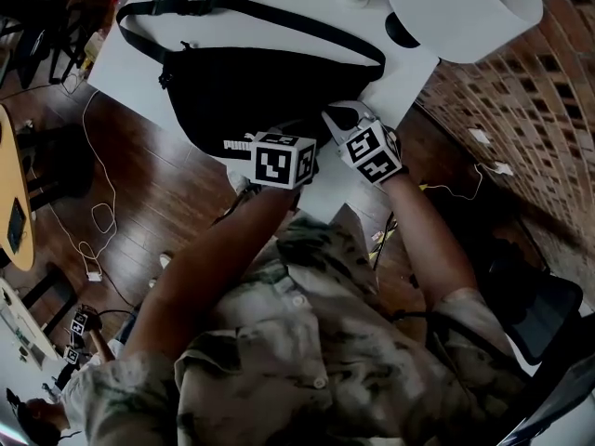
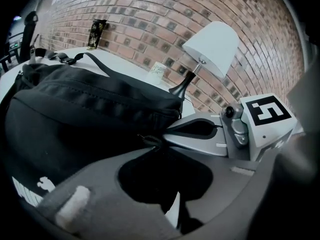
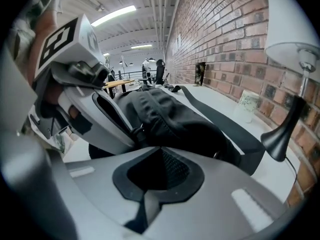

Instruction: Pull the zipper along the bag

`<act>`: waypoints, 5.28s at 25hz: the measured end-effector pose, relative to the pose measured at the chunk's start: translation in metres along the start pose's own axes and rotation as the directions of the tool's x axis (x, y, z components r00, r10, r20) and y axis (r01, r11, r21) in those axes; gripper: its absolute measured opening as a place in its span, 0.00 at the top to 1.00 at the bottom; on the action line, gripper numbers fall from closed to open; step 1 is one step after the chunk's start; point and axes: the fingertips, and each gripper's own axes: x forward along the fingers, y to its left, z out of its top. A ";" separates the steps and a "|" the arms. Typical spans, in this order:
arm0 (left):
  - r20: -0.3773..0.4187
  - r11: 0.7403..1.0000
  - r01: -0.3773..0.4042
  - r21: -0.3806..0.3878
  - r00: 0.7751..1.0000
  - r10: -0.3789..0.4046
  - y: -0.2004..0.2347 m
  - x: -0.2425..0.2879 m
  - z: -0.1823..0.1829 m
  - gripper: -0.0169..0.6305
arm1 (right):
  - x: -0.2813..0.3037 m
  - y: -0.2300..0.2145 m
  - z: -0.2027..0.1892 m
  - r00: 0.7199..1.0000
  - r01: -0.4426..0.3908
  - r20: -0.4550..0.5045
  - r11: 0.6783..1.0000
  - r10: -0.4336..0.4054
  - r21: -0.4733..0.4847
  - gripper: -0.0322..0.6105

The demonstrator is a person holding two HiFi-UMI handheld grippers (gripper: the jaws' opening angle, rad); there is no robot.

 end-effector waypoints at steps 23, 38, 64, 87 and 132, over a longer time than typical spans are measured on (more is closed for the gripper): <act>-0.033 0.988 0.133 0.077 0.991 -0.130 0.047 -0.053 -0.005 0.95 | 0.006 -0.006 -0.002 0.982 0.161 -0.113 0.985 -0.153 0.060 0.94; -0.062 0.960 0.222 0.168 0.975 -0.215 0.079 -0.085 0.008 0.95 | 0.006 -0.011 -0.004 0.946 0.274 -0.211 0.956 -0.248 0.104 0.94; -0.054 0.944 0.279 0.178 0.960 -0.274 0.164 -0.131 0.017 0.95 | 0.005 -0.016 -0.008 0.866 0.406 -0.369 0.905 -0.337 0.129 0.94; -0.013 0.945 0.249 0.211 0.968 -0.252 0.215 -0.151 0.025 0.95 | 0.005 -0.016 -0.009 0.818 0.457 -0.450 0.879 -0.358 0.132 0.95; 0.294 0.973 -0.055 0.223 0.956 -0.014 0.063 -0.320 -0.150 0.86 | -0.134 0.191 -0.027 0.963 0.225 0.098 0.952 -0.250 0.209 0.84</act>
